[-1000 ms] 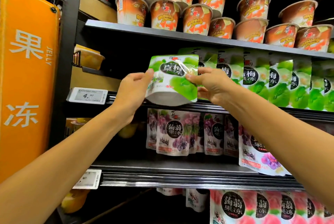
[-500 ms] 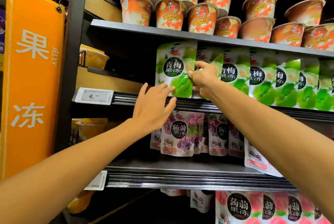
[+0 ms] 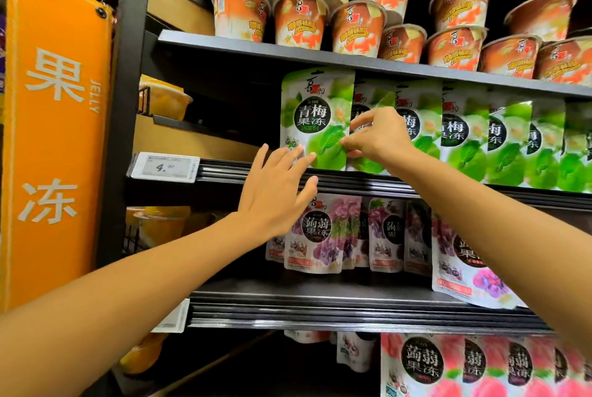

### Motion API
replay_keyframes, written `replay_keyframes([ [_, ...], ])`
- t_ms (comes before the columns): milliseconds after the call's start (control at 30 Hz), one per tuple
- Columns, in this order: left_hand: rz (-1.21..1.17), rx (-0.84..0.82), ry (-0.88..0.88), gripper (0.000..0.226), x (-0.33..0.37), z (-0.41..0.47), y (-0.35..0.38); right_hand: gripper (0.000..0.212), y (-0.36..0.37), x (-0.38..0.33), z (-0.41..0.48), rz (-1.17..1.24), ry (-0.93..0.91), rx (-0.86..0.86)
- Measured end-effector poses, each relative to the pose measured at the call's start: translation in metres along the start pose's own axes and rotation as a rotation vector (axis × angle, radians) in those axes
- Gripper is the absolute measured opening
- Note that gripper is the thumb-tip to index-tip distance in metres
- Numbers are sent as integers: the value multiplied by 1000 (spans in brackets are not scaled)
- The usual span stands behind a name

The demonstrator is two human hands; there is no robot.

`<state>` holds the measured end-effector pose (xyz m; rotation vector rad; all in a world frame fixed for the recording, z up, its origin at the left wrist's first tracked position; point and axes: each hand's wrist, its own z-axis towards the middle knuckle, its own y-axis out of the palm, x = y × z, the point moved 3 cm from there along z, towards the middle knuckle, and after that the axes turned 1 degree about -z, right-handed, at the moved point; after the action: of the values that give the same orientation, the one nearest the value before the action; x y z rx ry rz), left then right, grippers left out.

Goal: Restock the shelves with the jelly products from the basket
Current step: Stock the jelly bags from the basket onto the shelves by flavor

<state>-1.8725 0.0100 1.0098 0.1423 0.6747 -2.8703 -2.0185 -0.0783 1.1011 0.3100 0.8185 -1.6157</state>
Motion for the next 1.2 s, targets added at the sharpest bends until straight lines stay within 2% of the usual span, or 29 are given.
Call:
replay_keyframes([
  [133,-24,-9,4,49,0,0,-3,26,-3,1,-1,-23,-23,33],
  [400,-193,-19,-23,45,2,-8,-11,26,-12,3,-11,-218,-198,155],
  [600,-363,121,-41,34,7,-29,-21,18,-14,6,-45,-368,-293,251],
  [733,-366,209,-51,25,9,-52,-22,15,-11,16,-83,-381,-322,282],
  [933,-554,182,-153,21,23,-117,-18,15,4,55,-159,-317,-230,187],
  [1033,-650,126,-206,21,33,-163,-11,9,14,86,-206,-204,-205,74],
  [1200,-758,-21,-349,19,54,-265,7,9,30,147,-301,36,-56,-65],
])
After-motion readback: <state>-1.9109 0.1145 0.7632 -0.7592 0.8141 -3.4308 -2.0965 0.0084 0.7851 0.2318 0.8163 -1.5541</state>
